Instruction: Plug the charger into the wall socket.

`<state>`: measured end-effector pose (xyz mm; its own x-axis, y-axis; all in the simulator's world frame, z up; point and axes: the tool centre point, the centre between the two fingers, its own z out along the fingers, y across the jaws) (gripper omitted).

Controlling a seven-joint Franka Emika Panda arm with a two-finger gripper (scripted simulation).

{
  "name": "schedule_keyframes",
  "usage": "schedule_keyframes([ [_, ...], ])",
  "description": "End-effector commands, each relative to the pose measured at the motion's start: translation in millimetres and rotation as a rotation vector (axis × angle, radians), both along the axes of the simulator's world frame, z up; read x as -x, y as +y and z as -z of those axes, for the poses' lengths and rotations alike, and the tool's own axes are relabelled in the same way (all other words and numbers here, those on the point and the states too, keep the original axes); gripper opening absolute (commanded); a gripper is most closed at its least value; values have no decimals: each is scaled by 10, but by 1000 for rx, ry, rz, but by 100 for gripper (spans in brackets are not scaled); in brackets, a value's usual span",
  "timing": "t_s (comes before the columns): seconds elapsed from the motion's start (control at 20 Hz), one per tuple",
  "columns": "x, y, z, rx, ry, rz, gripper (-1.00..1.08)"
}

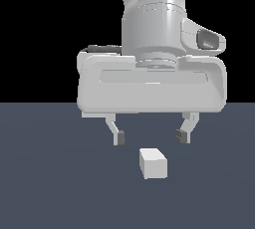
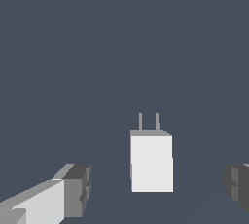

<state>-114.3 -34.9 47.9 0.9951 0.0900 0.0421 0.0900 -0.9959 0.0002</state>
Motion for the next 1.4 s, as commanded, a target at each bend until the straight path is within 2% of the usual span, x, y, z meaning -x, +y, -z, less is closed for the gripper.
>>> schedule_keyframes([
  [0.0, 6, 0, 110, 0, 0, 0, 100],
  [0.5, 3, -3, 361, 0, 0, -1, 100],
  [0.55, 3, -3, 361, 0, 0, -1, -100],
  [1.1, 3, 0, 357, 0, 0, -1, -100],
  [1.35, -71, 85, 301, 0, 0, 7, -100],
])
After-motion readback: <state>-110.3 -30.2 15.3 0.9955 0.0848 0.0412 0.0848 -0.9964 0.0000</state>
